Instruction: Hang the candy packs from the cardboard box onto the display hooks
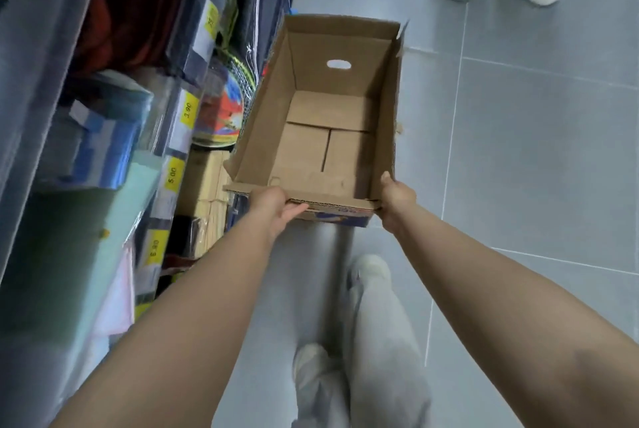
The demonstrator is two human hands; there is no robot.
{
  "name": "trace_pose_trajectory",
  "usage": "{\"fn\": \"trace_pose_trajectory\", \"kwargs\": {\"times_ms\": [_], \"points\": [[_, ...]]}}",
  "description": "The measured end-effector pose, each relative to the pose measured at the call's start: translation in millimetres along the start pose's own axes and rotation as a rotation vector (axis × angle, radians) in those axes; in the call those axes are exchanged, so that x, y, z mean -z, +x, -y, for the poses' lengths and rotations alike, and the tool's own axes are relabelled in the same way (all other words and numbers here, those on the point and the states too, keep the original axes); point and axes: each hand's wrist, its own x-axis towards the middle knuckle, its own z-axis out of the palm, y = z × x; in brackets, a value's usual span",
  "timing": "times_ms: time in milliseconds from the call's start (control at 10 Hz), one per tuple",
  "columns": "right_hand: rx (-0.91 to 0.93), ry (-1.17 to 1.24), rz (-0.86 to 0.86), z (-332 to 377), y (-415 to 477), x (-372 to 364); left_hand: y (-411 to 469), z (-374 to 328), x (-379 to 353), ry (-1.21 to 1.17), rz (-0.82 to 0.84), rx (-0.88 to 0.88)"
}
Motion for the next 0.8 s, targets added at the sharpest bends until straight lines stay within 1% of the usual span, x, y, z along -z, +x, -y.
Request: {"fn": "trace_pose_trajectory", "kwargs": {"times_ms": [100,300,400,500,600,800], "points": [[-0.067,-0.03,0.102,26,22,-12,11,-21,-21,-0.01,0.002,0.006],[-0.179,-0.104,0.201,73,50,-26,43,-61,-55,0.013,0.004,0.021],[-0.21,-0.01,0.201,91,67,-37,54,-74,-70,0.05,0.028,0.072],[-0.219,0.039,0.147,99,85,-46,59,-85,-81,0.131,0.005,0.094],[-0.169,0.051,0.181,100,95,-59,64,-102,-84,0.215,0.002,0.089],[-0.14,0.077,0.183,97,92,-64,46,-130,-75,0.388,0.025,0.015]]}}
